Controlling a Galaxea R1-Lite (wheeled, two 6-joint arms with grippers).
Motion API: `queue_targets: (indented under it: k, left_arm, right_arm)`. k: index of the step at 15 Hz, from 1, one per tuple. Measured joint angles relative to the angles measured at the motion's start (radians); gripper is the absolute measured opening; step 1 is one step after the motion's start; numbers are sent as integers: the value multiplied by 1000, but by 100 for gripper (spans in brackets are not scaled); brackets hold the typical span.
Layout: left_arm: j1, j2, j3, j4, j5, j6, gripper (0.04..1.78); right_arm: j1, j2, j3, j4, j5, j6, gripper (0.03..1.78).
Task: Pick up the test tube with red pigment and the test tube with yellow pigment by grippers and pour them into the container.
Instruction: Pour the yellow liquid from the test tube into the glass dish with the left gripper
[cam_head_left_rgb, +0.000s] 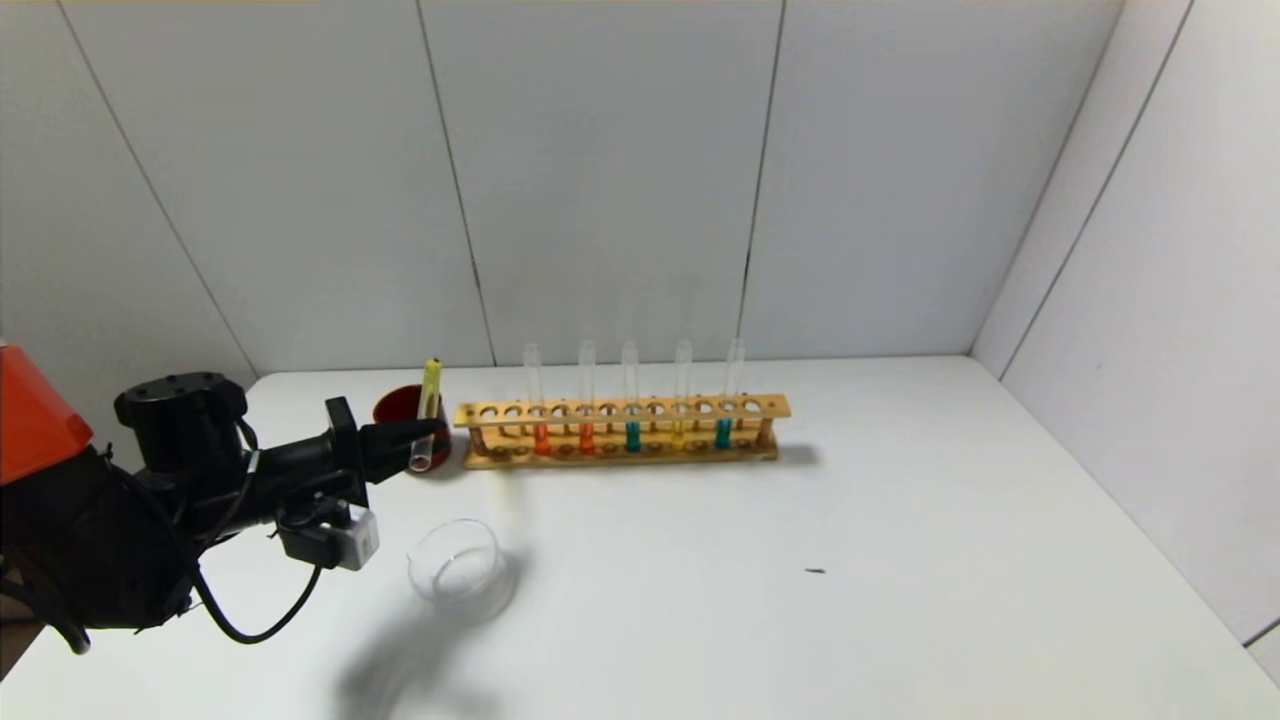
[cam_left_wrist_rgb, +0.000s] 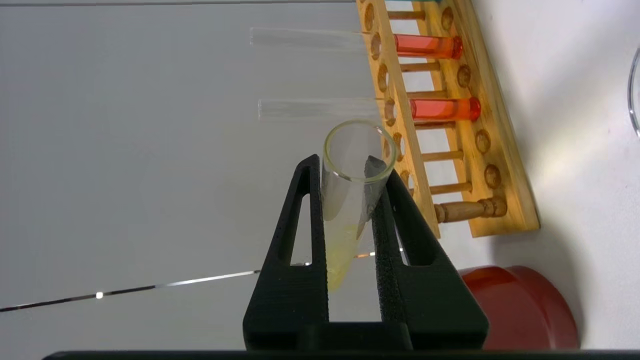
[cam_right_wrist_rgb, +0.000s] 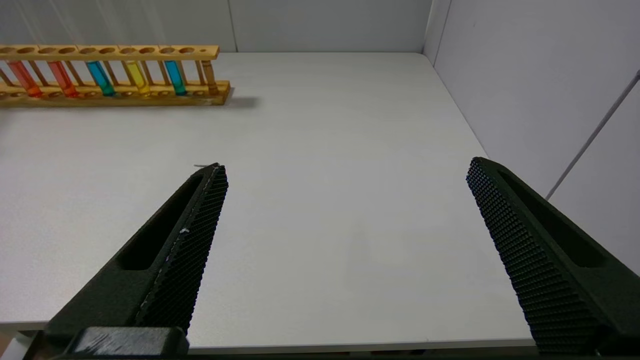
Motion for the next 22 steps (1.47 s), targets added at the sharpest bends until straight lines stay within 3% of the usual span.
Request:
queue_targets:
  k: [22]
  left_arm:
    - [-21,19,73,-6,24,139,32]
  right_arm:
    - [0,0,0,0,0,0,175]
